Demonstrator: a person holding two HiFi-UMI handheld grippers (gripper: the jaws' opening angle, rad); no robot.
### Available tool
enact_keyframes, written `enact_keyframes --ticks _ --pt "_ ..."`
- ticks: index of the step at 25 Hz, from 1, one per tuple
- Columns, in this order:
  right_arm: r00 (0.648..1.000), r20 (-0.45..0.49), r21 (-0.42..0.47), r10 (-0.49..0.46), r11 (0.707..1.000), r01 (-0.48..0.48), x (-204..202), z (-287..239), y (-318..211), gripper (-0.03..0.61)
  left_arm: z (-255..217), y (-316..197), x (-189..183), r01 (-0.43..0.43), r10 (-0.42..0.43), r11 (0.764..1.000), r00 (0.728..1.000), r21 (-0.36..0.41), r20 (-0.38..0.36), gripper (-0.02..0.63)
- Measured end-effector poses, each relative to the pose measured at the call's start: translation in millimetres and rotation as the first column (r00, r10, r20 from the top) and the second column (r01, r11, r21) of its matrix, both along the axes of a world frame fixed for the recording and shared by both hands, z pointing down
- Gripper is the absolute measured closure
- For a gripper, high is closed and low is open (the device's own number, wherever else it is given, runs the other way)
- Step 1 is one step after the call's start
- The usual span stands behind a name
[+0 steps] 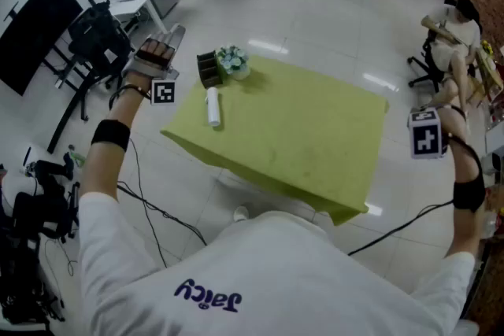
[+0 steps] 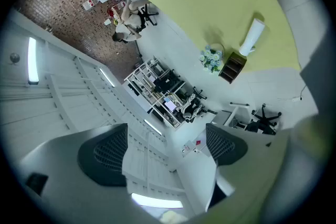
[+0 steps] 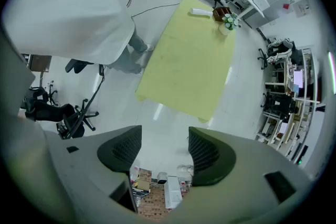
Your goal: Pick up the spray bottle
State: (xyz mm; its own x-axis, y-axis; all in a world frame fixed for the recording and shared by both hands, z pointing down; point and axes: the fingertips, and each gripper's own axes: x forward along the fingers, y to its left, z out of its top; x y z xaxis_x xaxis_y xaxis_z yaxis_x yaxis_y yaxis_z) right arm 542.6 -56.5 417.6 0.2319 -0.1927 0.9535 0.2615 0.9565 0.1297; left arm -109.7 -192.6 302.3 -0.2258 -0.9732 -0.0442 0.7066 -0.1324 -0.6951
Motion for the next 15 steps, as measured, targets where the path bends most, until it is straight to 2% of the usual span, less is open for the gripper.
enact_keyframes --ticks 5,8,12,15 --pt "0.999 -0.034 0.035 -0.011 0.999 0.012 18.6 -5.3 -10.7 0.285 4.7 10.8 10.5 0.016 -0.016 1.000 0.999 -0.013 -0.035 0.166" --pt "0.998 -0.059 0.078 -0.037 0.996 0.041 23.7 -13.6 -21.4 0.285 7.1 22.1 10.2 0.057 -0.058 0.998 0.998 -0.023 -0.039 0.166" --pt "0.995 -0.029 0.075 -0.090 0.993 0.092 18.0 -11.6 -26.0 0.285 24.5 35.6 12.3 0.089 -0.097 0.994 0.983 -0.058 -0.156 0.166" --pt "0.993 -0.030 0.071 -0.114 0.991 0.116 15.6 -7.5 -33.0 0.285 30.7 49.4 2.1 0.167 -0.174 0.983 0.980 -0.073 -0.094 0.166"
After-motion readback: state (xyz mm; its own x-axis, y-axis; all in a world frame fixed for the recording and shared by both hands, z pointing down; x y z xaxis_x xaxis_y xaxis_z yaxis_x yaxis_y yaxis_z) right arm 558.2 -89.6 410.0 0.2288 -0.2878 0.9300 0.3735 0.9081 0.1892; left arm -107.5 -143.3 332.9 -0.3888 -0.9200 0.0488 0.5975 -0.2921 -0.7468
